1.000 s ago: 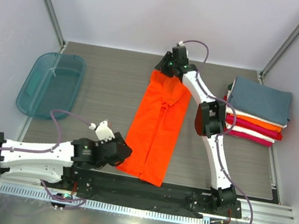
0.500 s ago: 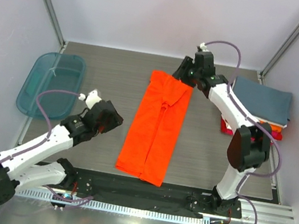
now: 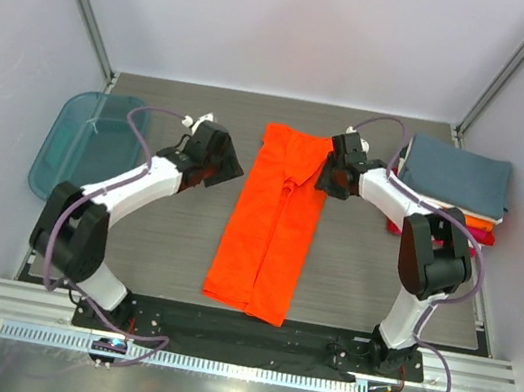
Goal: Fold and stack the t-shirts
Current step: Fold the tshirt
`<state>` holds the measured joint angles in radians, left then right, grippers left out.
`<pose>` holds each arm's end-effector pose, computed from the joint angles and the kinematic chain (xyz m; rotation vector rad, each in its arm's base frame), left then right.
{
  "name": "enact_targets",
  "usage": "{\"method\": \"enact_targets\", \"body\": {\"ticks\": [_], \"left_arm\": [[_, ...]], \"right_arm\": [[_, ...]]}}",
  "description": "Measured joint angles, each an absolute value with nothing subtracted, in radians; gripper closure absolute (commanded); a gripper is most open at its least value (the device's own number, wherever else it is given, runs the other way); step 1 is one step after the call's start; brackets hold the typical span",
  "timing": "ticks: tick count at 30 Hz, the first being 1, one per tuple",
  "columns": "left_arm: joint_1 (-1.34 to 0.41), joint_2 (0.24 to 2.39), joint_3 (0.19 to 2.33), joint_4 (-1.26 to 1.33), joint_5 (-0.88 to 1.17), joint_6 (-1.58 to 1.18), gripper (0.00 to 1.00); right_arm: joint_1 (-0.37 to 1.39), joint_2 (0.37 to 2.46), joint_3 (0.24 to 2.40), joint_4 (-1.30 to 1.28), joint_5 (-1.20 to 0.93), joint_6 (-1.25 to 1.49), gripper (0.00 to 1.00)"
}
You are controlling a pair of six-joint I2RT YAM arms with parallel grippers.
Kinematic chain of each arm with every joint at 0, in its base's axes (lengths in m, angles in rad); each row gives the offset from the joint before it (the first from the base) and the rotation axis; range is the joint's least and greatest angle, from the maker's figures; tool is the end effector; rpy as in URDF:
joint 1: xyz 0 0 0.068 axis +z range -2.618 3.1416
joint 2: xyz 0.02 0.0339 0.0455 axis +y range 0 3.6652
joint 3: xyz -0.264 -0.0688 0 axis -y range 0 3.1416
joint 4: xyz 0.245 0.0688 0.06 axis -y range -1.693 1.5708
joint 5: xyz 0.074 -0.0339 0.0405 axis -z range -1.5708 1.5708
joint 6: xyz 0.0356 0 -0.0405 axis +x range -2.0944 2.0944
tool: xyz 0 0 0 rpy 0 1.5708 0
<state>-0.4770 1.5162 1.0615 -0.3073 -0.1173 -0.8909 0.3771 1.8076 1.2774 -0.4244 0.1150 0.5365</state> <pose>0.2961 -0.1483 0.2479 -0.5500 2.3272 -0.5377 0.3612 0.1386 0.2087 0.2477 2.5188 0.2245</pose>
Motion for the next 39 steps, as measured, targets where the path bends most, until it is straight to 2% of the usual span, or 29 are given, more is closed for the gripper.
{"method": "enact_targets", "body": {"ticks": [10, 15, 21, 24, 29, 33, 38, 39], "left_arm": [[-0.441, 1.816, 1.230, -0.273, -0.026, -0.851, 0.52], [-0.435, 1.895, 1.269, -0.273, 0.002, -0.847, 0.56], [-0.427, 1.973, 1.325, -0.272, 0.021, -0.847, 0.59], [-0.420, 2.015, 1.353, -0.270, 0.028, -0.849, 0.64], [-0.401, 2.072, 1.413, -0.257, 0.044, -0.855, 0.80], [-0.376, 2.113, 1.460, -0.242, 0.055, -0.860, 0.84], [-0.320, 2.168, 1.533, -0.236, 0.070, -0.868, 0.85], [-0.310, 2.180, 1.552, -0.235, 0.073, -0.869, 0.80]], "right_arm": [[0.363, 1.965, 1.332, -0.421, 0.130, 0.556, 0.67], [0.355, 1.986, 1.361, -0.417, 0.133, 0.556, 0.79], [0.348, 2.031, 1.416, -0.414, 0.133, 0.555, 0.82], [0.342, 2.056, 1.450, -0.413, 0.132, 0.554, 0.83], [0.334, 2.092, 1.501, -0.410, 0.126, 0.552, 0.83], [0.324, 2.123, 1.543, -0.408, 0.117, 0.551, 0.86], [0.306, 2.190, 1.641, -0.404, 0.091, 0.552, 0.86], [0.301, 2.205, 1.663, -0.407, 0.084, 0.552, 0.82]]}}
